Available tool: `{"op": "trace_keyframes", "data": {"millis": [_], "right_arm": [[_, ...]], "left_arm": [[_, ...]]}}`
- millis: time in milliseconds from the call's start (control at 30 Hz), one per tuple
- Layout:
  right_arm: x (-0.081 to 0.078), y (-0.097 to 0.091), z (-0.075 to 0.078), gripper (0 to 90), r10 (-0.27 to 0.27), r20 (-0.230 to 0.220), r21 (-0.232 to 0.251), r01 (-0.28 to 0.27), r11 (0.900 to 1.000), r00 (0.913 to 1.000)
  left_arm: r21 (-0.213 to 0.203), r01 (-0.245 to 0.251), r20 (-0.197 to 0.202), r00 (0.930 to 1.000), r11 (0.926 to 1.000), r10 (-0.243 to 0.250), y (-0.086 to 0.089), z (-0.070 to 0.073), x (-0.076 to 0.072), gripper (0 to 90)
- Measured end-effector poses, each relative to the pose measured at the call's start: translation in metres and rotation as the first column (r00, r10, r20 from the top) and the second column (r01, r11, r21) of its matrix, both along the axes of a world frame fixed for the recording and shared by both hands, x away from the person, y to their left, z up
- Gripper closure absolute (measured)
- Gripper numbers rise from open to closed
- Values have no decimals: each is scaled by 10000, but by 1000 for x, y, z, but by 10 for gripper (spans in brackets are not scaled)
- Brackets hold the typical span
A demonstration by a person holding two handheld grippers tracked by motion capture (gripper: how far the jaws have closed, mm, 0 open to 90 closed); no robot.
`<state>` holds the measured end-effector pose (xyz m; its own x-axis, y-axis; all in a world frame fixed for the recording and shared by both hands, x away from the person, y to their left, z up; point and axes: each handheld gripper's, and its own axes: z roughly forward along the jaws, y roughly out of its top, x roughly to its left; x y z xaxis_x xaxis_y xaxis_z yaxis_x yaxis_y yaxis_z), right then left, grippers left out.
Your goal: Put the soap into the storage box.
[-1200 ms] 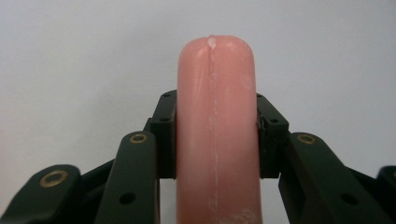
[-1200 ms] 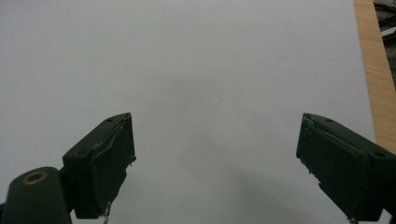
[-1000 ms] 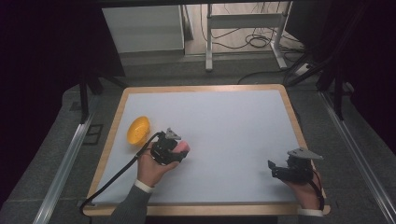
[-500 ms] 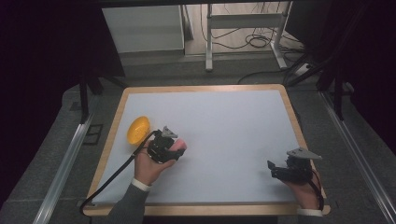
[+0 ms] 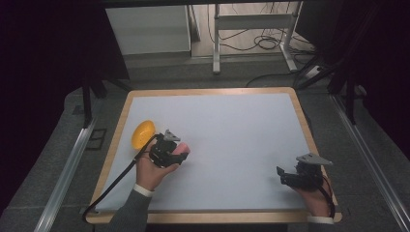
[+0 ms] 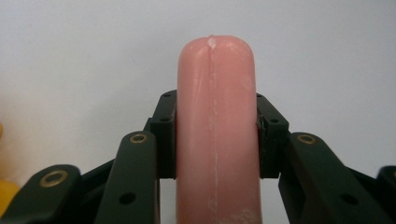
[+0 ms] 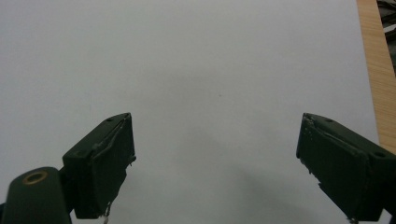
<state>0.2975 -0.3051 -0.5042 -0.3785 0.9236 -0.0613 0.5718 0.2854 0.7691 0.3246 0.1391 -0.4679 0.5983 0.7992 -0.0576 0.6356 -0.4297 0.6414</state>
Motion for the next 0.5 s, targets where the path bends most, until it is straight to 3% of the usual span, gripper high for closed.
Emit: {"op": "trace_keyframes", "data": {"millis": [500], "right_arm": [[-1,-1,1,110,-10,29,33,9,10000,10000]], "left_arm": [[-10,-364,75,9993,9993,364,12,4,4,601]]}}
